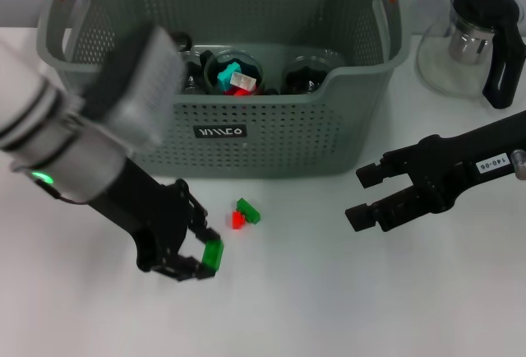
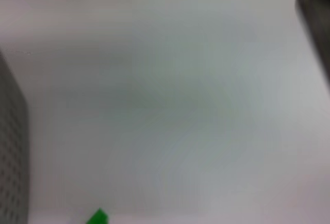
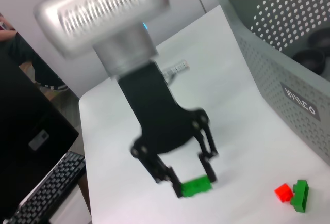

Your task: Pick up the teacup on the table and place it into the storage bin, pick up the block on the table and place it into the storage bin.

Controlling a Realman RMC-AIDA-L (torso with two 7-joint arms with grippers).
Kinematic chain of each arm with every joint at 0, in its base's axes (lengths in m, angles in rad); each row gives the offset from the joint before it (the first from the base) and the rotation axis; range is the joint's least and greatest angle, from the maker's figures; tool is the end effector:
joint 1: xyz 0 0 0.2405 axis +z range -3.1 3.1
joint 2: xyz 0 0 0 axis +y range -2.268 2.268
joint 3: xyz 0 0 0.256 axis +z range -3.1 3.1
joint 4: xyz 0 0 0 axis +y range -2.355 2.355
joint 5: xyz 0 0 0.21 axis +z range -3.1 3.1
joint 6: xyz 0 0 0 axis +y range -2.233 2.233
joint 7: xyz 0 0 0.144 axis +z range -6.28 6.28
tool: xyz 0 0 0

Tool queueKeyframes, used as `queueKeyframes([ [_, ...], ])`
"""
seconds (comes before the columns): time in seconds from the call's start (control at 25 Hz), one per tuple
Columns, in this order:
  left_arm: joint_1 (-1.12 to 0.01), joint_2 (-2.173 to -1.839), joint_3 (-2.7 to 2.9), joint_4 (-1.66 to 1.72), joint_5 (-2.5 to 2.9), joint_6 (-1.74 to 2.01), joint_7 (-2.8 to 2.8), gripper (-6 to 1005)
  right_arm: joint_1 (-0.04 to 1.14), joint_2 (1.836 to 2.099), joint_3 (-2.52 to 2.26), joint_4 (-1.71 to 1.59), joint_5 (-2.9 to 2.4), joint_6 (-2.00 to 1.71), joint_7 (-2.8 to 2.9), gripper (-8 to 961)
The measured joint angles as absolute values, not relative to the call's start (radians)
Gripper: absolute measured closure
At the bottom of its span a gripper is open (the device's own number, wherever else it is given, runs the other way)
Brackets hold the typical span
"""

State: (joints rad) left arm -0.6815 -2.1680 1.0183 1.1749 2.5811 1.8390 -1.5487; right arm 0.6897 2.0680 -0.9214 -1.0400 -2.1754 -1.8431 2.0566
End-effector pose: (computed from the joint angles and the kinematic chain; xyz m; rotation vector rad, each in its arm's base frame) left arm -0.1900 0.3281 -0.0046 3.0396 -0.0072 -0.3547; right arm 0.1705 0.3413 0.0220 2.9369 -0.8221 -0.2268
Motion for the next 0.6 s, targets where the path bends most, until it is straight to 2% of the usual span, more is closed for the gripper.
queueKeyframes([
  [0.16, -0.684, -2.154, 0.776, 1.201, 2.436, 2.006, -1.568, 581, 0.686, 2.061, -0.921, -1.040, -2.176, -1.853, 2.040, 7],
  [0.28, -0.697, -2.130, 0.661, 1.206, 2.286, 2.050, -1.653, 581, 0.685, 2.055, -0.921, -1.040, -2.178, -1.862, 2.036, 7],
  [0.6, -0.764, -2.056, 0.615, 1.193, 2.136, 1.759, -1.971, 581, 0.685, 2.049, -0.928, -1.039, -2.180, -1.873, 2.024, 7],
])
